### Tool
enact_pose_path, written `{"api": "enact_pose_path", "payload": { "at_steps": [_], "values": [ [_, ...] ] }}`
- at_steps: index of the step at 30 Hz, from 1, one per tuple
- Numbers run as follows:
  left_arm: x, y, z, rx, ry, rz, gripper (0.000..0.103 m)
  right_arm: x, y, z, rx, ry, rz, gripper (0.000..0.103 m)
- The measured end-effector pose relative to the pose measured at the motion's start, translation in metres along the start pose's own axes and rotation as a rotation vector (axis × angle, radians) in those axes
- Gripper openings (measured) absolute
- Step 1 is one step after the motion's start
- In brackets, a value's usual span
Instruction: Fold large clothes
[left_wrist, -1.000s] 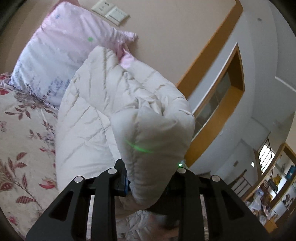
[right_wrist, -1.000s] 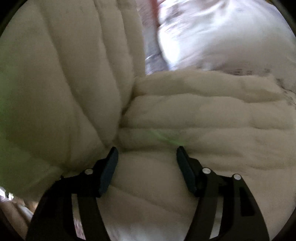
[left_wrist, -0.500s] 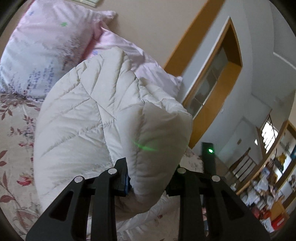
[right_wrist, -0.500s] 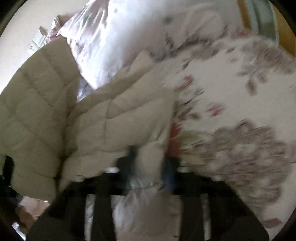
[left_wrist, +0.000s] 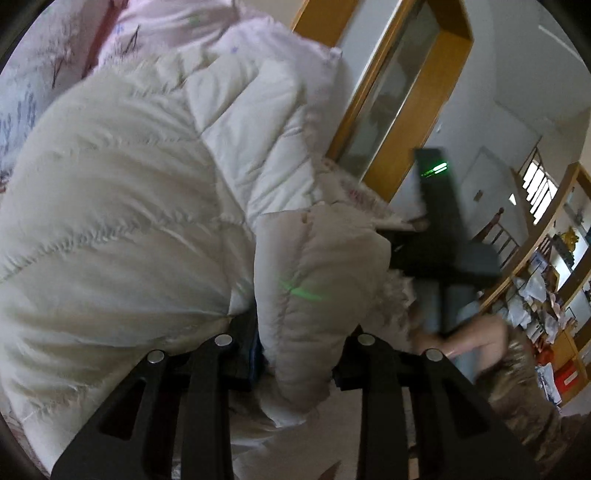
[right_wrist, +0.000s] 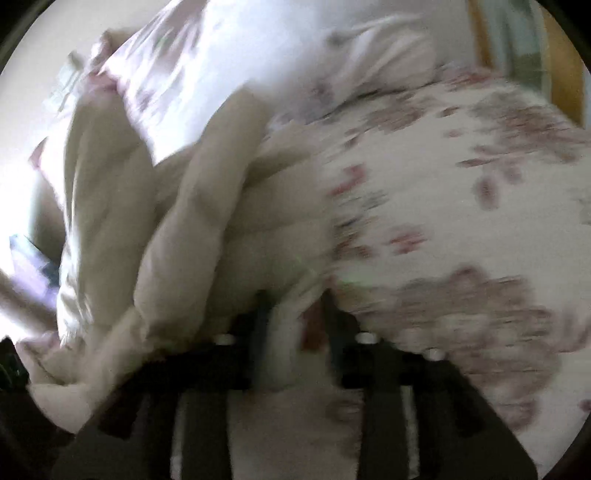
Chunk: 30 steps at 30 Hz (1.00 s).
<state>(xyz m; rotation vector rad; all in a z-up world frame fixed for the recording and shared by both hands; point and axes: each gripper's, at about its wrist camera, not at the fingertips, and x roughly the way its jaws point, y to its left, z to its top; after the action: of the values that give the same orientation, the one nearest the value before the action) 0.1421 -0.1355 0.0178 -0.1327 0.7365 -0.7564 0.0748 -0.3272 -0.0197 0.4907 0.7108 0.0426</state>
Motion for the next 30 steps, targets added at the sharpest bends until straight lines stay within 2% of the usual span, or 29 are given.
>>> {"api": "enact_pose_path", "payload": {
  "at_steps": [2,4,7,10,12,17,18,19,20,23,25,28,30],
  "values": [
    [0.005,0.0,-0.002,0.009,0.02,0.015,0.03,-0.018,-0.009,0.007,0.035,-0.053,-0.018,0.041],
    [0.008,-0.002,-0.004,0.022,0.034,0.027,0.03,-0.036,-0.012,0.019,0.054,-0.109,0.019,0.042],
    [0.011,-0.004,-0.005,0.042,0.048,0.047,0.03,-0.057,0.005,0.034,0.03,-0.164,0.152,0.06],
    [0.013,-0.004,-0.006,0.064,0.062,0.069,0.03,-0.058,0.039,0.043,-0.036,-0.156,0.24,0.063],
    [0.015,-0.006,-0.005,0.075,0.069,0.076,0.03,-0.048,0.052,0.052,-0.066,-0.129,0.249,0.063],
    [0.018,-0.013,-0.006,0.108,0.081,0.099,0.031,-0.023,0.075,0.059,-0.115,-0.078,0.179,0.063],
    [0.018,-0.013,-0.006,0.114,0.082,0.104,0.031,-0.017,0.076,0.061,-0.116,-0.069,0.163,0.059],
    [0.022,-0.018,-0.007,0.12,0.083,0.106,0.031,-0.011,0.075,0.061,-0.117,-0.063,0.161,0.037],
    [0.023,-0.02,-0.008,0.128,0.081,0.111,0.031,-0.006,0.074,0.062,-0.117,-0.055,0.159,0.024],
    [0.019,-0.025,-0.008,0.156,0.066,0.107,0.032,0.003,0.067,0.06,-0.115,-0.077,0.096,0.017],
    [0.008,-0.029,-0.007,0.166,0.057,0.078,0.036,0.013,0.06,0.061,-0.105,-0.074,0.071,0.017],
    [-0.026,-0.03,-0.001,0.152,0.039,-0.02,0.047,0.03,0.047,0.06,-0.079,-0.055,0.067,0.017],
    [-0.061,-0.026,0.009,0.154,-0.023,-0.078,0.06,0.034,0.041,0.06,-0.07,-0.055,0.08,0.017]
  ]
}}
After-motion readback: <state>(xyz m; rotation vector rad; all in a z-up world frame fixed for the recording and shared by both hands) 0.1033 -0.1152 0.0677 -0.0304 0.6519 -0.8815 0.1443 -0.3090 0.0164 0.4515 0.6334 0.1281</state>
